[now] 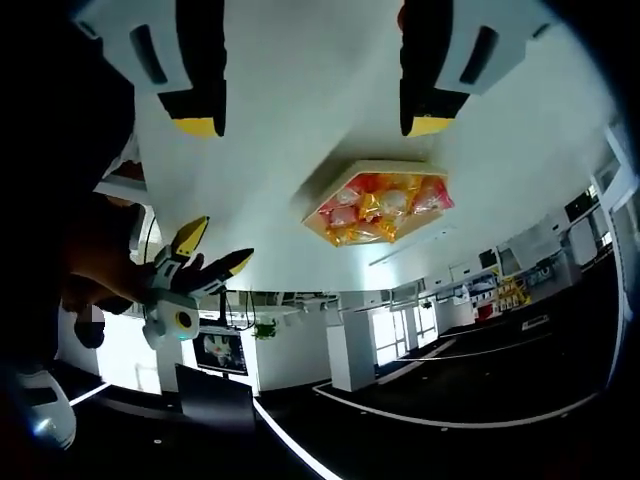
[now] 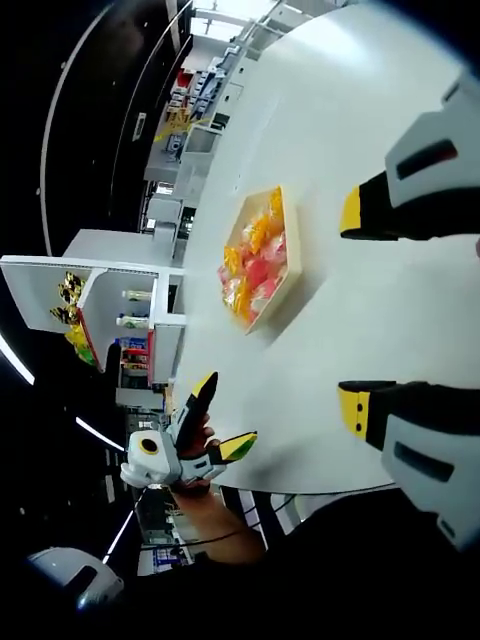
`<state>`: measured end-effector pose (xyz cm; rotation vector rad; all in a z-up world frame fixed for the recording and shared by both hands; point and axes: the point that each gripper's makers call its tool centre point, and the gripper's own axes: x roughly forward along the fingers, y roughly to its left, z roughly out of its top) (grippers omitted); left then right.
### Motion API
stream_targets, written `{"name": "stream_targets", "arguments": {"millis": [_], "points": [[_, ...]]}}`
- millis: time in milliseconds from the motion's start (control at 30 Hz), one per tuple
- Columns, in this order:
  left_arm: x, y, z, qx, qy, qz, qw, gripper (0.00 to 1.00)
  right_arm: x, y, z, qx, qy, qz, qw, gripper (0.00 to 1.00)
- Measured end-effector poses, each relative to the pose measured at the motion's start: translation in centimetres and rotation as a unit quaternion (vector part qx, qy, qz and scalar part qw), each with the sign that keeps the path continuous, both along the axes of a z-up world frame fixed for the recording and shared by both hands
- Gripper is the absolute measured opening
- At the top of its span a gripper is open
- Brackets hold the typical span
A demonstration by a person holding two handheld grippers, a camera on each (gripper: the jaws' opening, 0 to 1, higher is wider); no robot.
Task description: Pick up the marshmallows scattered on the table and place them into the bowl on the table
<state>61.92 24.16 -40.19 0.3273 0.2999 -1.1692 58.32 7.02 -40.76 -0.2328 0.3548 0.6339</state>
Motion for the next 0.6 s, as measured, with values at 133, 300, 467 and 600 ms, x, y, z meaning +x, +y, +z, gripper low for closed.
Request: {"name": "stream_targets", "arguments": {"millis": [133,300,467,600], "points": [[-0.05,0.09,-0.08,0.0,0.0,0.0,1.0,0.7,0.01,-0.02,0.06,-0.001,0.0,-0.001,1.0,0.56],[-0.19,0.03,-0.33,0.003,0.001,-0.002,1.0,0.7,-0.08,0.21,0.33,0.0,-0.003,0.001,1.0,0.56],[-0.4,0.08,-0.48,0.004,0.002,-0.004,1.0,0.7,-0.16,0.2,0.08,-0.008,0.002,0.002,1.0,0.56],[-0.34,0.19,-0.6,0.006,0.002,-0.002,1.0,0.7,-0.09,-0.07,0.25,-0.009,0.001,-0.001,1.0,0.56]]}}
